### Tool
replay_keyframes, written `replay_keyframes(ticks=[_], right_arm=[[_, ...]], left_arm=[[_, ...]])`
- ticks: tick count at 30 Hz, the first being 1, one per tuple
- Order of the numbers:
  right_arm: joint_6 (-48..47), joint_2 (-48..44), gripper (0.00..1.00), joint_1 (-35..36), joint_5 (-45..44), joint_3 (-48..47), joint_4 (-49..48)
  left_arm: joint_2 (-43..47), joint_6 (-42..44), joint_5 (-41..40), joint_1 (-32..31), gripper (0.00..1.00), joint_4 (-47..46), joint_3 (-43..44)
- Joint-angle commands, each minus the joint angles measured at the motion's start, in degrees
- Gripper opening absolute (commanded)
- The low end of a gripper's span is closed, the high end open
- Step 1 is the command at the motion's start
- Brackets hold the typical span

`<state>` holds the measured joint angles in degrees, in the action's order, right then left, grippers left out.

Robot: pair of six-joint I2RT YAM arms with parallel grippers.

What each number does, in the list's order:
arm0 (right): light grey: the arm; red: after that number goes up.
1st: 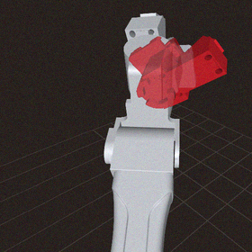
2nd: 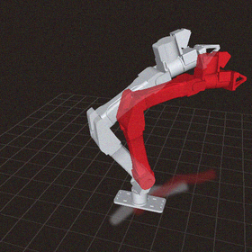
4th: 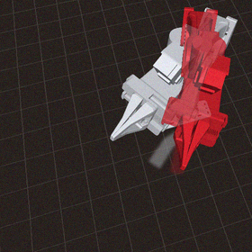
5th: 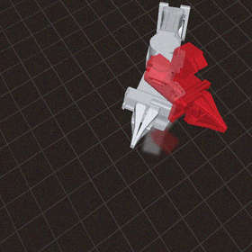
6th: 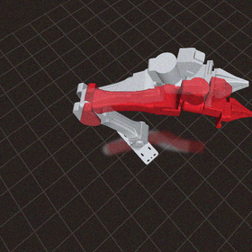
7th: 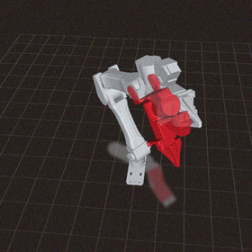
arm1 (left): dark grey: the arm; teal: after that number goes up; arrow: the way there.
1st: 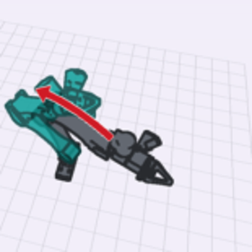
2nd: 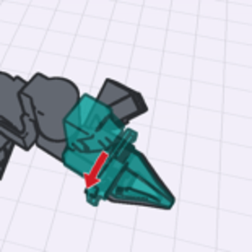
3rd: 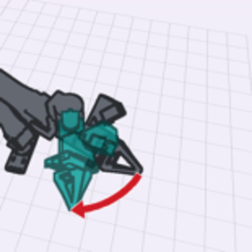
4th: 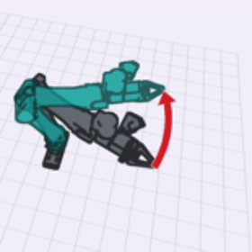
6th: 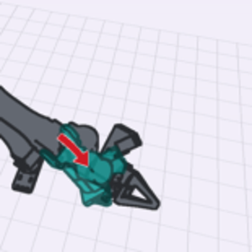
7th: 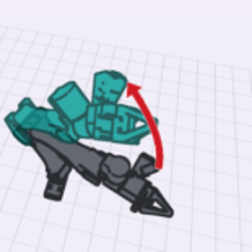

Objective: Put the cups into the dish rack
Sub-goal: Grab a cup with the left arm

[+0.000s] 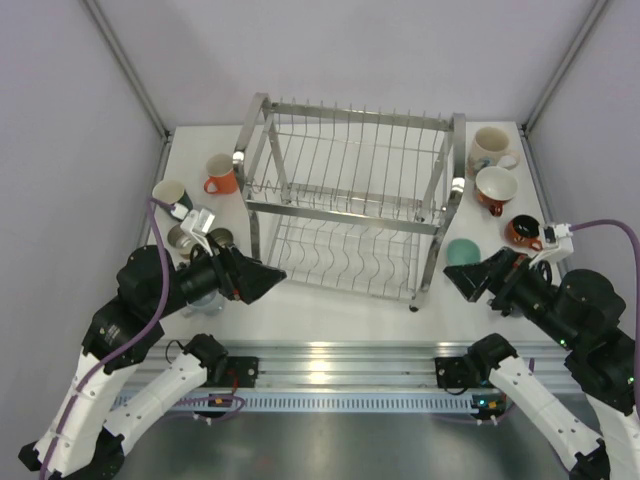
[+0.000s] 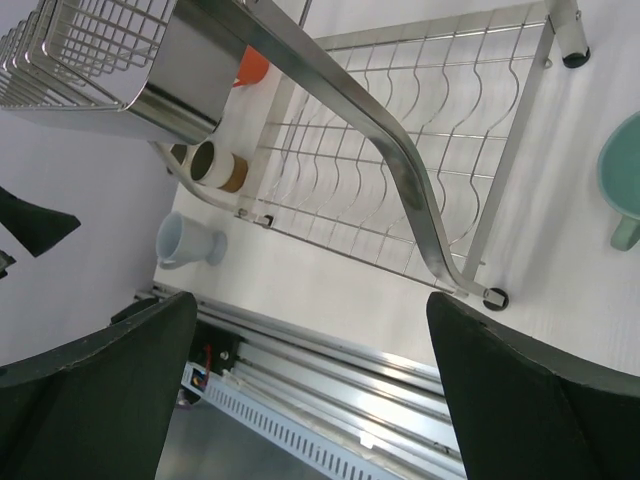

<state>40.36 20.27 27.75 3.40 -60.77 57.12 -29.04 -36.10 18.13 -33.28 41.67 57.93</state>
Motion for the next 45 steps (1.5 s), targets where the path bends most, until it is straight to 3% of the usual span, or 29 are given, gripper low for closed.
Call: replay_keyframes(ticks=[1,9,16,18,20,23,28,32,38,41,44,45], right_arm=[[1.6,-0.8,0.99,0.6,-2.7,-1.0,0.6],[3.0,1.3,0.99,0.6,-7.3,-2.7,2.0],[7.4,0.6,0.99,0.6,-18.0,-3.3,3.6],[9.0,0.6,0.93,0.6,-25.4,-2.4,4.9],[13.7,1.7,0.79,0.6,-29.9,-2.3,8.2],[17.3,4.2,0.66,0.7,-35.6,-2.5,9.4],[13.8,12.6,0.59,0.6,-41.2,-4.2,8.0],[12.6,17.5,0.48,0.6,-48.4,-7.2,7.9],[4.5,22.5,0.47,-0.1,-53.6,-9.2,-2.6],[0.6,26.7,0.48,-3.7,-52.6,-10.9,-6.9],[-3.9,30.3,0.48,-13.2,-39.6,-11.9,-14.3],[-5.3,31.4,0.47,-16.6,-29.0,-12.1,-17.3]], left_arm=[[-0.3,-0.2,-0.2,0.2,0.98,-1.5,1.8],[-0.4,0.2,-0.9,0.2,0.98,-1.5,2.4],[0.6,0.2,-3.7,0.3,0.98,-1.5,1.7],[0.1,-0.2,-5.8,0.3,0.98,-1.5,0.7],[-0.9,-1.3,-7.3,0.3,0.98,-1.5,-0.9],[-1.5,-1.3,-5.8,0.3,0.98,-2.5,-1.9],[1.5,-1.5,-11.0,0.3,0.98,-2.5,-4.1],[2.7,-2.0,-15.0,0.3,0.98,-2.4,-3.2],[1.4,-2.3,-22.7,0.3,0.98,-1.5,-2.0],[0.6,-1.6,-26.6,0.3,0.98,-0.3,0.4],[-0.9,-0.2,-31.6,0.3,0.98,1.5,3.3],[-2.1,0.4,-33.1,0.3,0.98,1.8,4.0]])
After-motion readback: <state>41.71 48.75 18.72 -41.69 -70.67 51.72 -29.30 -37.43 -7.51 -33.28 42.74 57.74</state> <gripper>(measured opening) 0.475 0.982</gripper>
